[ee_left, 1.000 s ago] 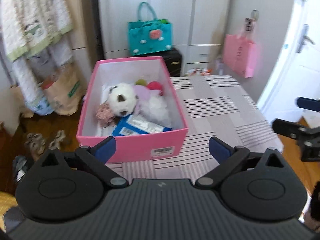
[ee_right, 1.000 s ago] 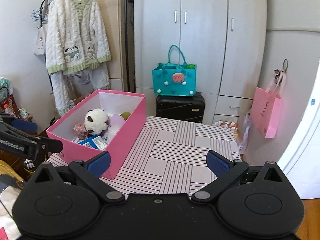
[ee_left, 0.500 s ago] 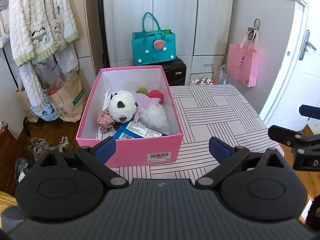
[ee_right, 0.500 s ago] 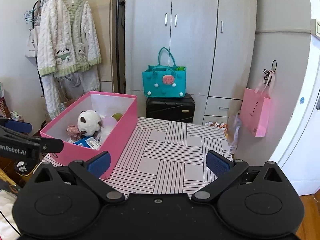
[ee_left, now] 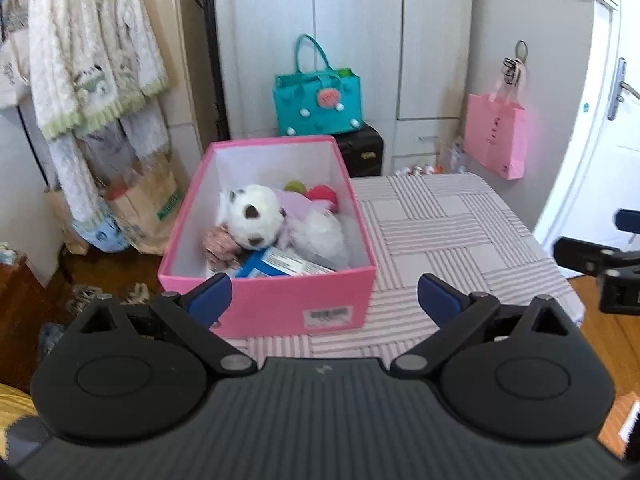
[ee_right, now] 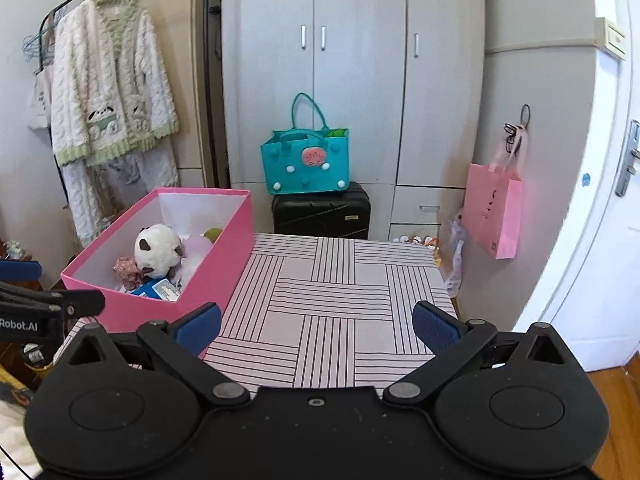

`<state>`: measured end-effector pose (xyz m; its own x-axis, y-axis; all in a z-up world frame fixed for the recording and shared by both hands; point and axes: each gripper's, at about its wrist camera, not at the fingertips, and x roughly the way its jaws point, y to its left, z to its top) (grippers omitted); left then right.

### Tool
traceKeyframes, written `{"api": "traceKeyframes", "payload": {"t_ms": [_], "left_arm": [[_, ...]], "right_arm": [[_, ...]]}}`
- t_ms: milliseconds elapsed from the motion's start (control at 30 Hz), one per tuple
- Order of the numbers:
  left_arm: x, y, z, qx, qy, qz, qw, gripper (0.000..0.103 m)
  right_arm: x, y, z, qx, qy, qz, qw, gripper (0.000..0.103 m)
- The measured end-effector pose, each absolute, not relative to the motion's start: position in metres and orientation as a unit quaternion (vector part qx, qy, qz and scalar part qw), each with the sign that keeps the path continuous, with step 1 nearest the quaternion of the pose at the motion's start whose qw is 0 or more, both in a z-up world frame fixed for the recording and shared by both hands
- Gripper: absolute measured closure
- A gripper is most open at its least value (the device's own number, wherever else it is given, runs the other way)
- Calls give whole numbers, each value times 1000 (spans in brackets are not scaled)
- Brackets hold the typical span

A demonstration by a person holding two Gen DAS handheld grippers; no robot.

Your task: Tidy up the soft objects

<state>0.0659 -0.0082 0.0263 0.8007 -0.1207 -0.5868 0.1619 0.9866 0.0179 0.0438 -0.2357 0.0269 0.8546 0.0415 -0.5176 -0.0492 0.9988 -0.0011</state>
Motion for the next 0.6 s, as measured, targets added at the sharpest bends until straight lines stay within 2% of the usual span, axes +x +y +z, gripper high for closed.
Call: {"api": "traceKeyframes", "payload": {"t_ms": [600], "left_arm": [[59,-10,19,27,288,-76,954,2]], "right_arm": [[27,-231,26,-42,206,0,978,0]]}}
